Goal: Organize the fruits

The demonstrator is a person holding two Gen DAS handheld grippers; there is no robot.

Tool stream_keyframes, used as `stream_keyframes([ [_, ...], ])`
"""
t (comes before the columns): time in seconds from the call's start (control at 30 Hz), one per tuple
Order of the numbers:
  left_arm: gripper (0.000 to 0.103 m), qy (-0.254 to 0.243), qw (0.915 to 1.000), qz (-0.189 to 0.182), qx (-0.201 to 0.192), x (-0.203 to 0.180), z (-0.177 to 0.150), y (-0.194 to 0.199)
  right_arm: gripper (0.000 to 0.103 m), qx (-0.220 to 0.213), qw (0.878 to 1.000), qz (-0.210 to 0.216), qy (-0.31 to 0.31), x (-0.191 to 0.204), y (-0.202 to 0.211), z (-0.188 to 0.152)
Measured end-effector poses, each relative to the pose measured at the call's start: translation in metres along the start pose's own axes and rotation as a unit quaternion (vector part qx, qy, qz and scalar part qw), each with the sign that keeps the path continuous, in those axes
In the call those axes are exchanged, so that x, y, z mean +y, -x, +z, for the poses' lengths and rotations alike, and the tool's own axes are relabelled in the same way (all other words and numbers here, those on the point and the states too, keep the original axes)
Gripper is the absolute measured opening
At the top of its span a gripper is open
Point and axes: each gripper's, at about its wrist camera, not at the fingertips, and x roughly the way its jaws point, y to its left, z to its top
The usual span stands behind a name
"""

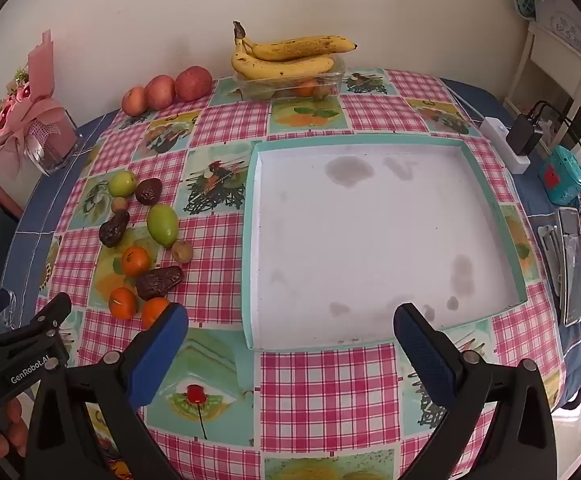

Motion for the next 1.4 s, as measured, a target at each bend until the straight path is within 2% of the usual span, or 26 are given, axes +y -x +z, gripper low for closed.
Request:
stream_keyframes([
  [0.23, 0.103, 0.008, 1.0, 0.001, 0.002, 0.007, 0.01, 0.007, 0.102, -0.001, 1.0, -0.003, -0.003, -0.002, -0.001, 0.0],
  [0.67, 0.103, -0.002, 0.9999, 0.004, -0.015, 0.001, 0.003, 0.01, 0.102, -0.003, 1.0, -0.004, -0.001, -0.001, 0.002, 0.001],
  [1.4, 0.103, 0.006, 0.9993, -0.032, -0.015, 0.001, 0.001, 0.01, 0.102, -0.003, 1.0, -0.007, -0.008, -0.002, 0.001, 0.001],
])
